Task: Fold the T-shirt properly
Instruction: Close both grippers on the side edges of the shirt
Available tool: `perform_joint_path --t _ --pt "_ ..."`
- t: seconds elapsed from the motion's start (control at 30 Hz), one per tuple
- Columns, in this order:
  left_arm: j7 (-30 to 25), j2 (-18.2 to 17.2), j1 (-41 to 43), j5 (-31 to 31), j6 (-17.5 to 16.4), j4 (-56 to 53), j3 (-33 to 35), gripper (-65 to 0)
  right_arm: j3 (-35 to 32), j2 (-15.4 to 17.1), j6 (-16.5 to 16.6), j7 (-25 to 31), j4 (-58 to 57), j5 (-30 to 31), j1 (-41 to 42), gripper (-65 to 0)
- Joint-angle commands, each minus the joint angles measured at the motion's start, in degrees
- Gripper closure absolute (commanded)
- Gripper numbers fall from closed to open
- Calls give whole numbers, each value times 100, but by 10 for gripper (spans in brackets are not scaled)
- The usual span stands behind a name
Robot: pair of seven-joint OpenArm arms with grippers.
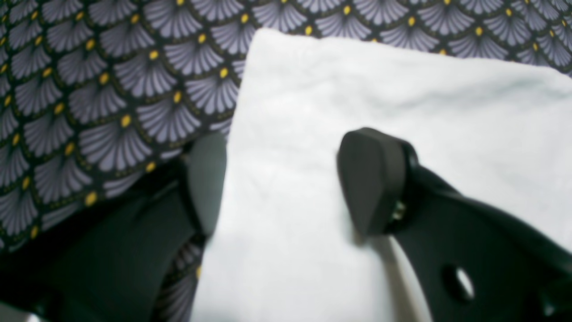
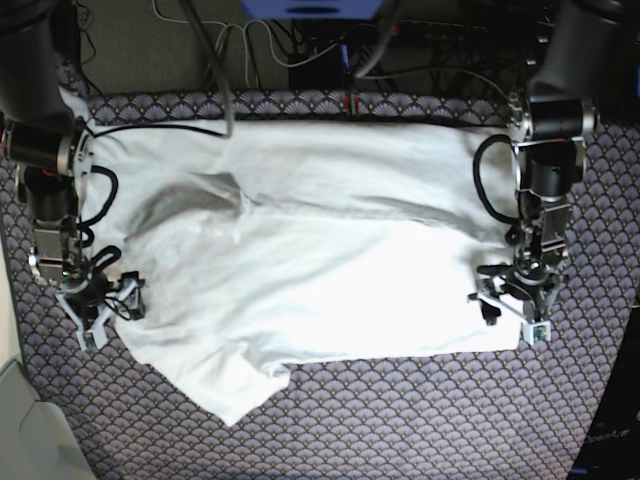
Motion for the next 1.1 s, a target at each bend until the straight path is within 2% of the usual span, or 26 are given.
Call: perform_joint_path --t 0.0,0.27,0.33,0.53,0.63,0.73,0.8,0.83,0.93,1.07 --pt "131 -49 -91 -16 41 16 0 -422 7 19 33 44 111 -16 89 -444" --pt "131 -49 -100 -16 41 16 0 -422 7 -139 33 53 401 -16 -122 -437" --pt "131 -49 -100 -16 41 16 0 -422 7 -139 33 53 401 -16 -122 -403" --pt "122 -22 -117 -16 41 -398 18 -412 -11 -139 33 53 401 -16 -113 -235" --pt "104 -13 -144 -25 41 -609 18 -301 -19 -139 33 53 392 -33 -113 -140" --pt "104 -13 -144 -25 41 -609 18 -127 -19 -130 33 35 384 -33 -122 -44" --pt "113 -13 -144 -25 41 -609 18 -22 -19 -121 33 9 384 -33 -122 -19" --pt "113 -13 -144 -25 41 -609 18 0 -19 -113 33 9 392 -33 -122 -23" --pt "122 -13 -196 -25 41 -609 18 -18 -11 -113 33 35 401 -25 -122 -23" --pt "122 -31 -214 -51 41 -591 9 -4 -2 -104 33 53 410 -25 -87 -23"
